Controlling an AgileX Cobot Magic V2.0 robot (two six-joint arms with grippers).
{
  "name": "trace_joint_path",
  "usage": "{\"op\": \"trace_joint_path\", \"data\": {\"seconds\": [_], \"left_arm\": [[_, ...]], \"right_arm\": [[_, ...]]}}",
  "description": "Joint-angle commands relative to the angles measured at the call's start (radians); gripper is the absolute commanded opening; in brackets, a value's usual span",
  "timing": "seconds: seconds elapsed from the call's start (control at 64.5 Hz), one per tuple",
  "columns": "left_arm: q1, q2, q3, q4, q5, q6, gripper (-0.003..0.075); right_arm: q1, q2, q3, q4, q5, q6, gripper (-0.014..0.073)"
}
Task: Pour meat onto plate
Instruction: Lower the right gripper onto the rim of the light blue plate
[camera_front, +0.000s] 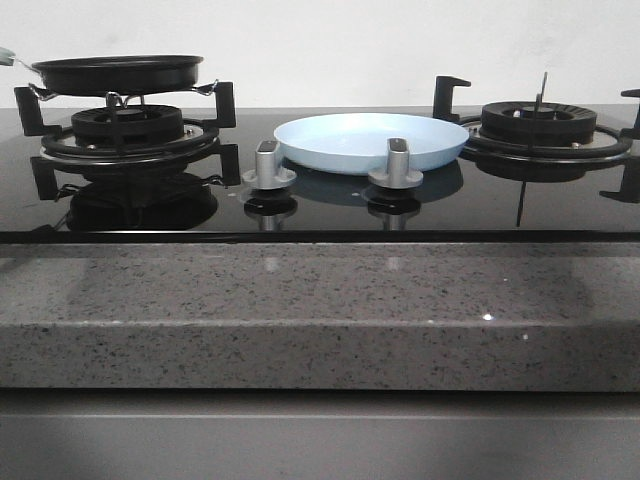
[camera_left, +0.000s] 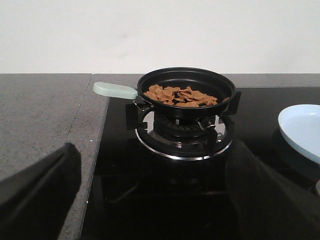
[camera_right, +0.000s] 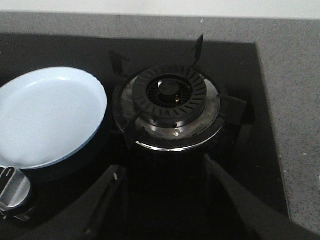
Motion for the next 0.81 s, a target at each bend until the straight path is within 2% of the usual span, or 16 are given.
{"op": "trace_joint_path", "data": {"seconds": [0.0, 0.264, 0.543, 0.62, 0.791], "left_arm": [[-0.007, 0.007, -0.038, -0.008, -0.091, -0.01, 0.0585], [-0.007, 0.007, -0.038, -0.008, -0.091, -0.01, 0.0585], [-0.007, 0.007, -0.038, -0.008, -0.091, -0.01, 0.0585], [-0.007, 0.007, -0.038, -0.008, -0.091, -0.01, 0.0585], [-0.007, 0.007, -0.038, -0.008, -0.091, -0.01, 0.0585]], "right_arm": [[0.013, 0.128, -0.174, 0.009, 0.063, 0.001, 0.0367], [0.143, 0.581, -0.67, 0.009, 0.366, -0.024, 0.0367], [0.183, 0.996, -1.225, 0.009, 0.7, -0.023, 0.0365], [0.183, 1.053, -1.304, 0.009, 0.741, -0.023, 0.0353], [0.183, 1.083, -1.309, -0.015, 0.715, -0.023, 0.0337]]}}
